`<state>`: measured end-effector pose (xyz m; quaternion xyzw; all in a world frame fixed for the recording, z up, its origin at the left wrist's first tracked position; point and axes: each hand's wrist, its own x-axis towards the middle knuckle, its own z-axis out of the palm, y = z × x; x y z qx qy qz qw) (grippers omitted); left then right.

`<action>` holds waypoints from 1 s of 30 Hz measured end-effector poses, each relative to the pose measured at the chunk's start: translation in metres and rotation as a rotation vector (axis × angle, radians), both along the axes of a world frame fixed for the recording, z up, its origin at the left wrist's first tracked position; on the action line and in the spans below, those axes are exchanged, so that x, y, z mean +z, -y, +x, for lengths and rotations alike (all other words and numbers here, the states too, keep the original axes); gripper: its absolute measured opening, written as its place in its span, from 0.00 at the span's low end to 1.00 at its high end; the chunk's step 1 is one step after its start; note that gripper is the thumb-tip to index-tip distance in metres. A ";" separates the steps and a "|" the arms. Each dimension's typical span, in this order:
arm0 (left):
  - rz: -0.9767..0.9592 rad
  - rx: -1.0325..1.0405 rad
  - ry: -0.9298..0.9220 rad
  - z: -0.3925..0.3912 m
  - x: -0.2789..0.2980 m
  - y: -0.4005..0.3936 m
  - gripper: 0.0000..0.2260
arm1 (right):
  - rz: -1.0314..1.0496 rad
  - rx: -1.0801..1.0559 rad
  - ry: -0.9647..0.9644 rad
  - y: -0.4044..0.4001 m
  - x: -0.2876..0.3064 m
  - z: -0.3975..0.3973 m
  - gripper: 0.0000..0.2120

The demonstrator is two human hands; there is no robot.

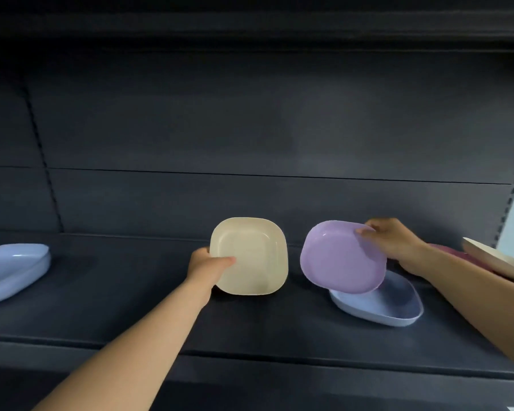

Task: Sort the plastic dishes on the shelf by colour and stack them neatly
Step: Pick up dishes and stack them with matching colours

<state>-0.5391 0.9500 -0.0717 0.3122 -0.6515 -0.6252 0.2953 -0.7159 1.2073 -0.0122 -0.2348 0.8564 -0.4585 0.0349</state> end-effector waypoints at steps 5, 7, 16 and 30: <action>0.085 0.068 -0.026 0.067 0.014 0.045 0.12 | -0.156 0.187 0.467 0.075 0.018 0.063 0.07; 0.085 0.093 -0.042 0.101 0.022 0.069 0.11 | -0.154 0.229 0.453 0.115 0.025 0.094 0.06; 0.008 0.218 -0.003 0.283 0.053 0.207 0.12 | -0.195 0.327 0.306 0.281 0.049 0.245 0.03; -0.080 0.336 0.019 0.463 0.064 0.377 0.11 | -0.329 0.375 0.261 0.467 0.049 0.398 0.03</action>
